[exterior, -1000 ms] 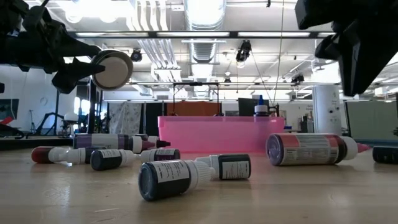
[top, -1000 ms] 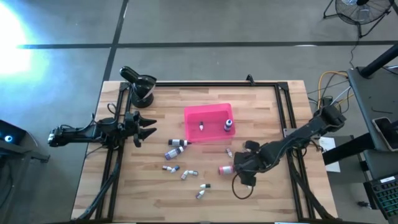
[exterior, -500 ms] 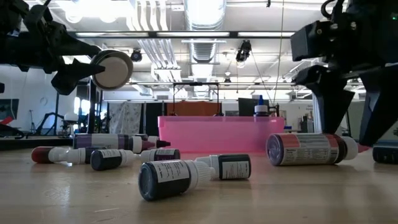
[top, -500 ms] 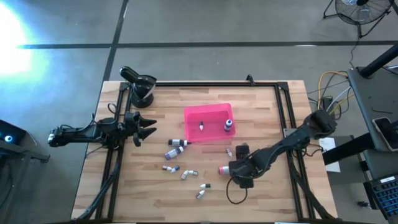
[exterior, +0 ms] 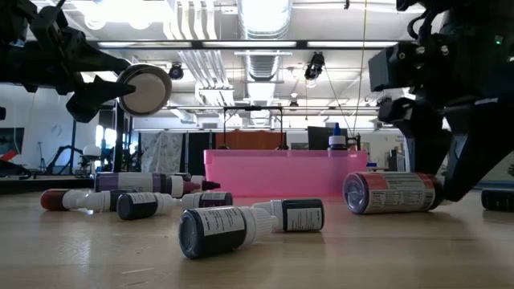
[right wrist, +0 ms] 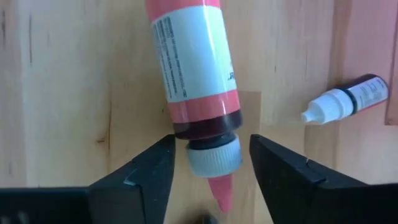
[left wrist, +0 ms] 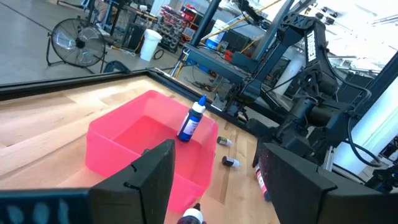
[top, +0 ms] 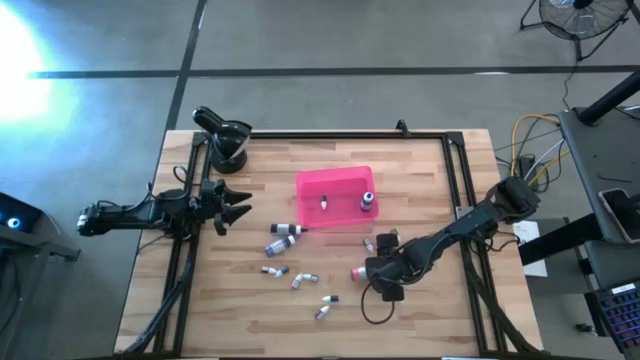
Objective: Pick & Place food coloring
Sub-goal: Put the large pink food coloring bottle into the pink bin
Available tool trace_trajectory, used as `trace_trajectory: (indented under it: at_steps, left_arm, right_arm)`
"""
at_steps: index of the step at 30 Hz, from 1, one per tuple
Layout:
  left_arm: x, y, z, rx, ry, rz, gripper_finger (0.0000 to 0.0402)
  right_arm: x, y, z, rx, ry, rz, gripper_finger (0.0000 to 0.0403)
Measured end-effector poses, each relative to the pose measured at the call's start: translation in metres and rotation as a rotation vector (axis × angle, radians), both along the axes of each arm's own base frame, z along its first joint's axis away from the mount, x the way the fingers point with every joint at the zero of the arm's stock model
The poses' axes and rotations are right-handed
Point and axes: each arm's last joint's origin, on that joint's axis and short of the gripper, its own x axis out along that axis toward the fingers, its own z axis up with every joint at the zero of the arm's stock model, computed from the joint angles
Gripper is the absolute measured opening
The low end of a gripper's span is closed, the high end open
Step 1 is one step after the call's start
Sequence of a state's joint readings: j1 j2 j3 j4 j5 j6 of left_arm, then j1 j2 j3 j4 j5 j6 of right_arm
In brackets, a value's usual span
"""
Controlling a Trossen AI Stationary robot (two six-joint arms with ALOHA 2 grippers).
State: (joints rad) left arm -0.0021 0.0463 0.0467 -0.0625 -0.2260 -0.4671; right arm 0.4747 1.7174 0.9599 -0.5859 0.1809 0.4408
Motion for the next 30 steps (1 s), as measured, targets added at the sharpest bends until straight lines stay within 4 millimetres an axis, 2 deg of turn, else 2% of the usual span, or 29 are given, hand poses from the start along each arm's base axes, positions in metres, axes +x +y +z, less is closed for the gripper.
trace_trajectory:
  at_steps: [9, 18, 23, 26, 30]
  left_arm:
    - [0.0, 0.0, 0.0, 0.0, -0.001, 0.0, 0.0208]
    - [0.0, 0.0, 0.0, 0.0, -0.001, 0.0, 0.0208]
    - [0.0, 0.0, 0.0, 0.0, -0.001, 0.0, 0.0208]
    - [0.0, 0.0, 0.0, 0.0, -0.001, 0.0, 0.0208]
    - [0.0, 0.0, 0.0, 0.0, -0.001, 0.0, 0.0208]
  right_arm:
    - [-0.004, -0.001, -0.006, 0.04, 0.025, 0.012, 0.0183]
    - [0.001, 0.001, -0.002, 0.058, 0.003, 0.032, 0.0117]
    - [0.004, -0.002, 0.001, 0.11, 0.029, -0.015, 0.0103]
    - [0.006, -0.007, 0.006, 0.166, 0.07, -0.057, 0.0103]
    - [0.005, -0.024, 0.013, 0.331, 0.261, -0.173, 0.0103]
